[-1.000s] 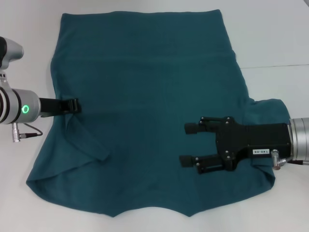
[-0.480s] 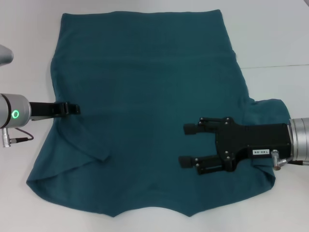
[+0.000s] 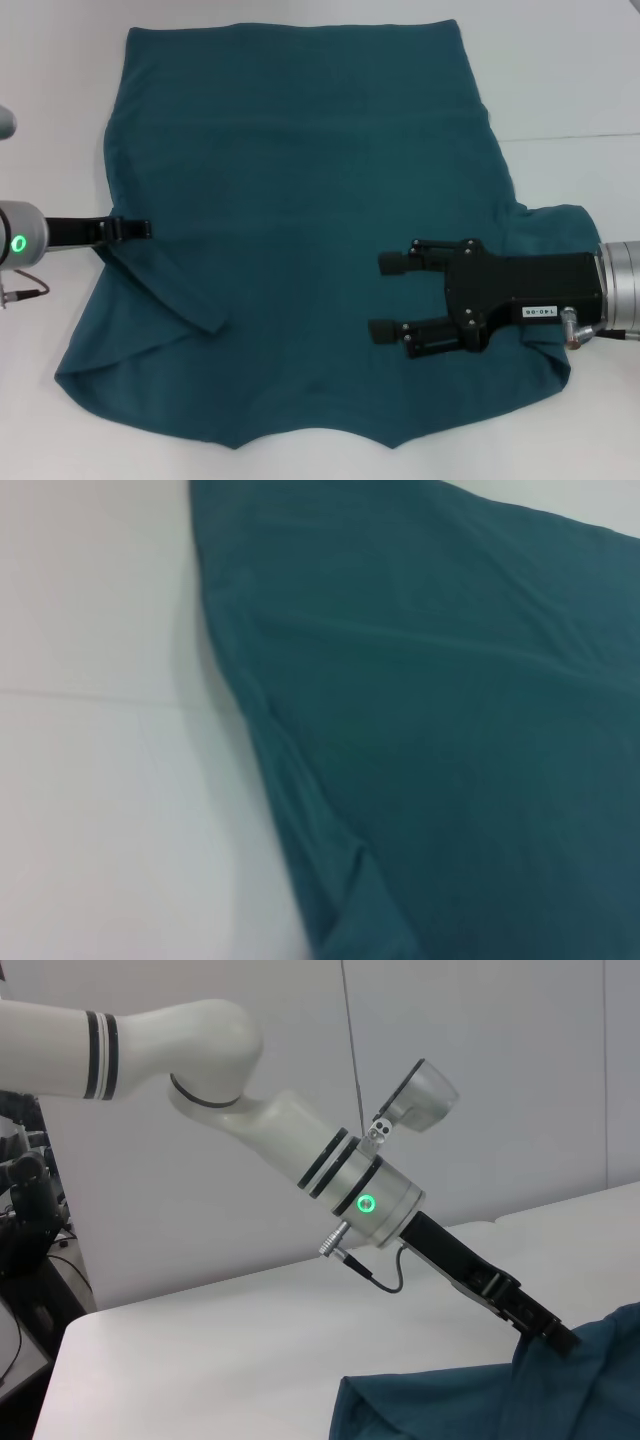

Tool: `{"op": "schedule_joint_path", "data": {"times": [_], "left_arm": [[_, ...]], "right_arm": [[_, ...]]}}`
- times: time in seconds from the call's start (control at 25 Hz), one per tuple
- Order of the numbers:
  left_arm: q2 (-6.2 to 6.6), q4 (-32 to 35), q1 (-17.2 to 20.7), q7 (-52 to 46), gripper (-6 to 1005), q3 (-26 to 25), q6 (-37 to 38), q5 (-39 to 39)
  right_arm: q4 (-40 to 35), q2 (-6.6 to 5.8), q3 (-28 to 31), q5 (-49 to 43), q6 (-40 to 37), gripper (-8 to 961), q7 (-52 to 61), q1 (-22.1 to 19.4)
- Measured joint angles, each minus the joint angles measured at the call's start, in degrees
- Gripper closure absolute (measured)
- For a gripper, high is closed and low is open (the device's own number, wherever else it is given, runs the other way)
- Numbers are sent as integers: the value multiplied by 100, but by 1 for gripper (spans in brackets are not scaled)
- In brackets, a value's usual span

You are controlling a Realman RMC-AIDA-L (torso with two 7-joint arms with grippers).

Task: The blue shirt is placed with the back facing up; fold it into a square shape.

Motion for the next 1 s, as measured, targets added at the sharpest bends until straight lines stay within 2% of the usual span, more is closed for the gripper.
{"op": "schedule_joint_path", "data": {"times": [0.08,0.24,0.4,0.68,1.0], "left_arm": [[15,120,75,-111,220,-5,27,54],[35,359,285,-283,219,-40,38,71],[74,313,349,-333,219,-217,32,70],[167,-283,89,-337,219,-315,36,64],[173,-499,-45,-421,174,-318,-23,29]], "right_arm": [[-12,0,5,0,-1,40,0,-4],[-7,0,8,0,-8,40,1,-7],[-2,0,8,13,-4,40,3,6],[-9,5,-26,75,6,40,4,50],[-7,0,-28,79,1,39,-1,61]]}}
